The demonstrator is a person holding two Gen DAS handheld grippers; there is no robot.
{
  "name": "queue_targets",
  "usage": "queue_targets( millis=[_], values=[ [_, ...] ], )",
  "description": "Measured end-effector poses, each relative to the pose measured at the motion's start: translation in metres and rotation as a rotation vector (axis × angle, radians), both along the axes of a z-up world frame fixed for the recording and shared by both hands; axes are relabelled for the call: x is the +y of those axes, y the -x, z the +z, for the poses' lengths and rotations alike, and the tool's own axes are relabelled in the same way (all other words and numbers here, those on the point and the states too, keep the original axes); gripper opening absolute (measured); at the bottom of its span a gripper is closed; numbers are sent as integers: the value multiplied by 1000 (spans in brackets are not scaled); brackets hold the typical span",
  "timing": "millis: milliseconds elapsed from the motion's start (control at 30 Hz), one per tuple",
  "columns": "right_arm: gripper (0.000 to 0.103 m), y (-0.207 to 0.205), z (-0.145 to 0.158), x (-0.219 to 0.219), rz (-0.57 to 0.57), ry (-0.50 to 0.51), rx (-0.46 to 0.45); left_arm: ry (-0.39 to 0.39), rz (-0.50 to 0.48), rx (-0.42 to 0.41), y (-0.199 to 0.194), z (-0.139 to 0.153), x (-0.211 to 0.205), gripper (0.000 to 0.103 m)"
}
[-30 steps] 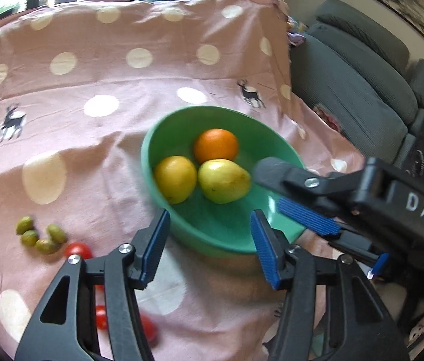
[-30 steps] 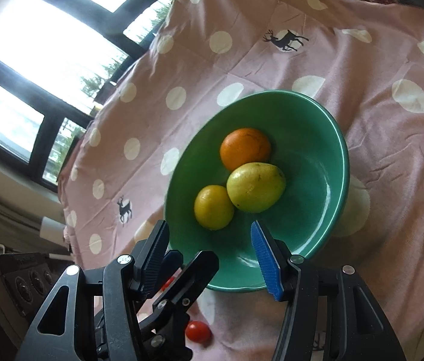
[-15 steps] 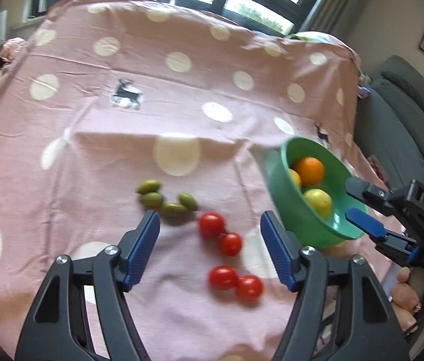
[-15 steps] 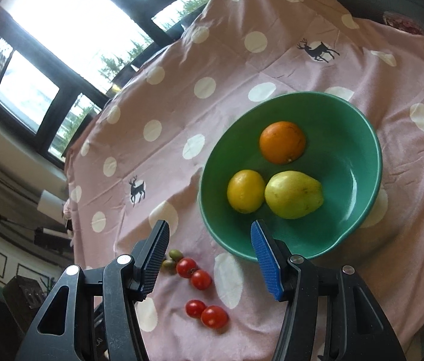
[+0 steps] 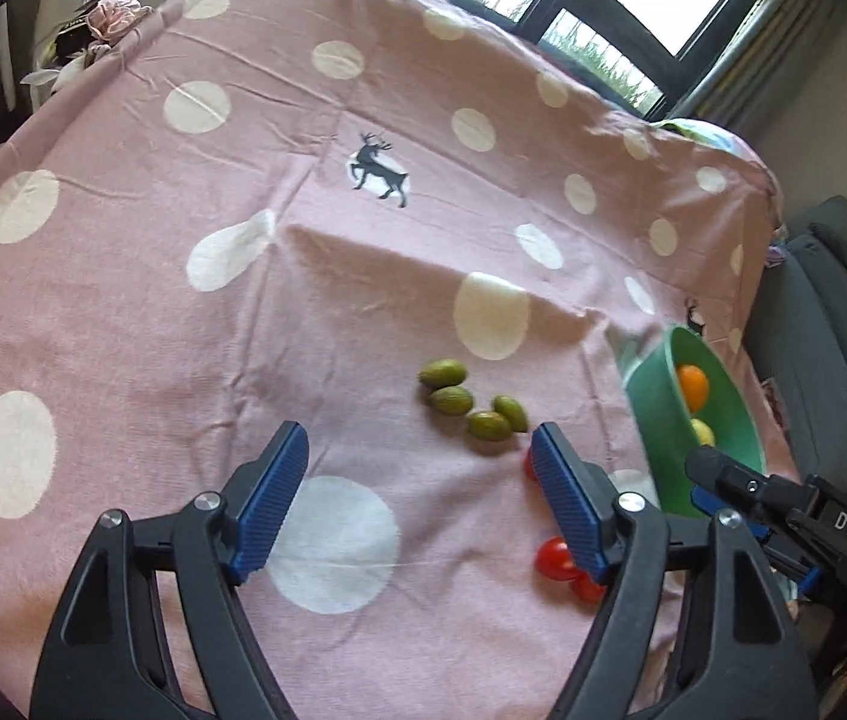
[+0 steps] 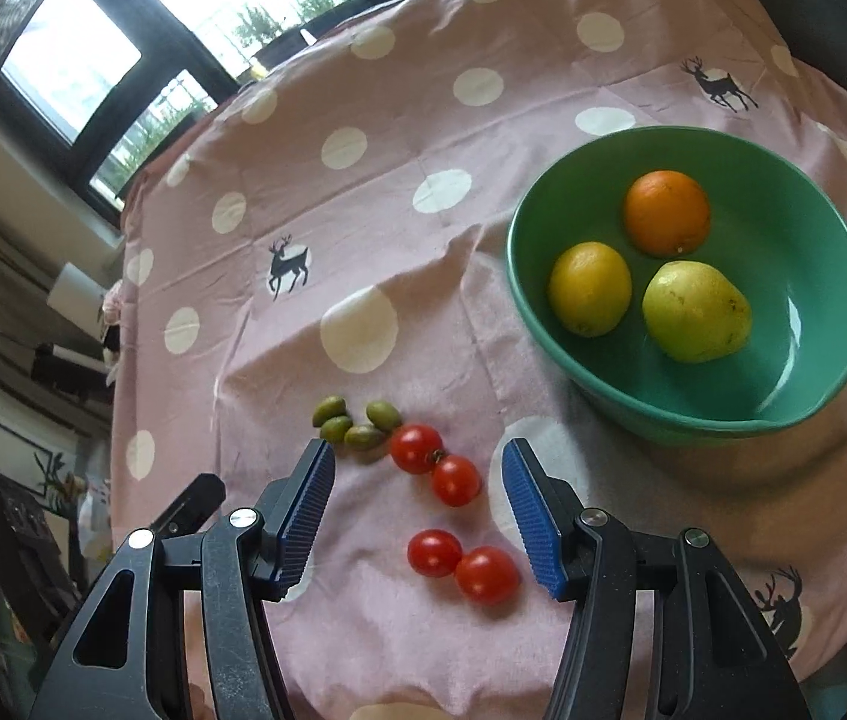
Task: Organize fruits
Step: 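Move both open tools over the red cherry tomatoes on the cloth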
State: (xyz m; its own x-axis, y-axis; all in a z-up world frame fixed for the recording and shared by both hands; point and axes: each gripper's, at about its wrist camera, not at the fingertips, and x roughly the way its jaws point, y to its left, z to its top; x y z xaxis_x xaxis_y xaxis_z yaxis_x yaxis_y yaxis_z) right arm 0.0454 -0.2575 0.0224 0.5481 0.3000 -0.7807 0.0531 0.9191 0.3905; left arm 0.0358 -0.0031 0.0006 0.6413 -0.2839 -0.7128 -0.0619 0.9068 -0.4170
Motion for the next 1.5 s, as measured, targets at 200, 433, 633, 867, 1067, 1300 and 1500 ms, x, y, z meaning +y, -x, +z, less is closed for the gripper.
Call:
queue_targets(
  millis=[200,433,633,867,1067,1300,1500],
  values=[
    [60,-11,-14,19,36,-17,57,-28,-24,29,-1,-6,2,78],
    [61,-16,-20,38,45,56,88,-40,-45,39,-1,-9,6,81],
    [61,-16,-23,41,52,72,100,-50,-80,44,-3,-10,0,81],
    [61,-16,-23,27,24,54,103,-79,-99,69,-6,-15,-4,81],
    [62,-14,-24,14,-6,45,107,-78,-149,79,-7,-19,-19,81],
    [62,-12,-24,0,-34,36,104,-117,-198,76,-7,-20,-41,81],
    [62,-12,-23,-7,-38,33,105,-119,-205,87,-10,-23,-53,81]
  ],
)
